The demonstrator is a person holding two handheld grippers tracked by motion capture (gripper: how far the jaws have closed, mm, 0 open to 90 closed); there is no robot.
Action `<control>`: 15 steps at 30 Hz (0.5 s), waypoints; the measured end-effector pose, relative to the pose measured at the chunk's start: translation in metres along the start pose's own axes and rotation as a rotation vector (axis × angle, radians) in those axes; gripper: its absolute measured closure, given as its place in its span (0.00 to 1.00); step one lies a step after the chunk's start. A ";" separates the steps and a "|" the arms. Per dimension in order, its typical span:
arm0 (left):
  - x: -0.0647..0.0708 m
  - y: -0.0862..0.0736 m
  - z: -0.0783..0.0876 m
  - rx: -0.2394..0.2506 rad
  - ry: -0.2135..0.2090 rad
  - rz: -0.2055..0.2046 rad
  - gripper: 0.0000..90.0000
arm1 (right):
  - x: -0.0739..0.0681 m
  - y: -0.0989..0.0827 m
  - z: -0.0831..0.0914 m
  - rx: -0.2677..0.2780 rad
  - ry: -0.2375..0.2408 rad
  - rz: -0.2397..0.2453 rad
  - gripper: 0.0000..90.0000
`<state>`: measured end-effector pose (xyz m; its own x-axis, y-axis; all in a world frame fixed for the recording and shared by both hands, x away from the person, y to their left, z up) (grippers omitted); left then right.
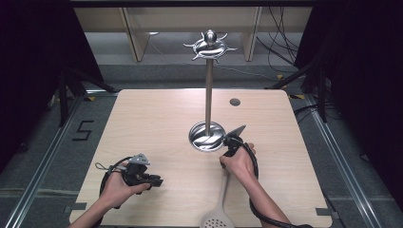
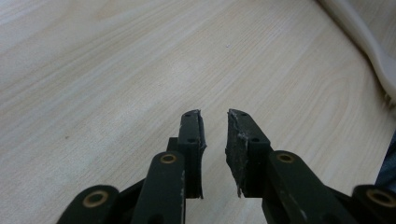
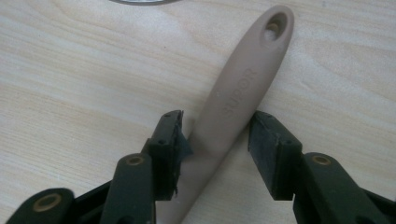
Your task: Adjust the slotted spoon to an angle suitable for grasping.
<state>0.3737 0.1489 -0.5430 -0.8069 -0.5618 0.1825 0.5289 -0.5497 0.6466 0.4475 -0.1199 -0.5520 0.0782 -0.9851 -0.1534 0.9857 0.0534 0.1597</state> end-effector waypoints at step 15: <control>0.000 -0.001 0.000 -0.008 -0.003 -0.003 0.82 | -0.009 -0.001 -0.003 -0.029 0.087 0.172 0.76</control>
<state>0.3731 0.1499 -0.5436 -0.8091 -0.5584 0.1829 0.5289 -0.5564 0.6408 0.4463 -0.1107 -0.5534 0.2575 -0.9433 -0.2096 0.9604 0.2259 0.1631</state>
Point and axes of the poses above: each handheld gripper's, and its own axes: z roughly backward along the jaws, y roughly out of its top, x roughly to its right, the point moved 8 cm from there along -z, roughly forward along the jaws, and after that the axes turned 8 degrees about -z, right-handed, at the moved point
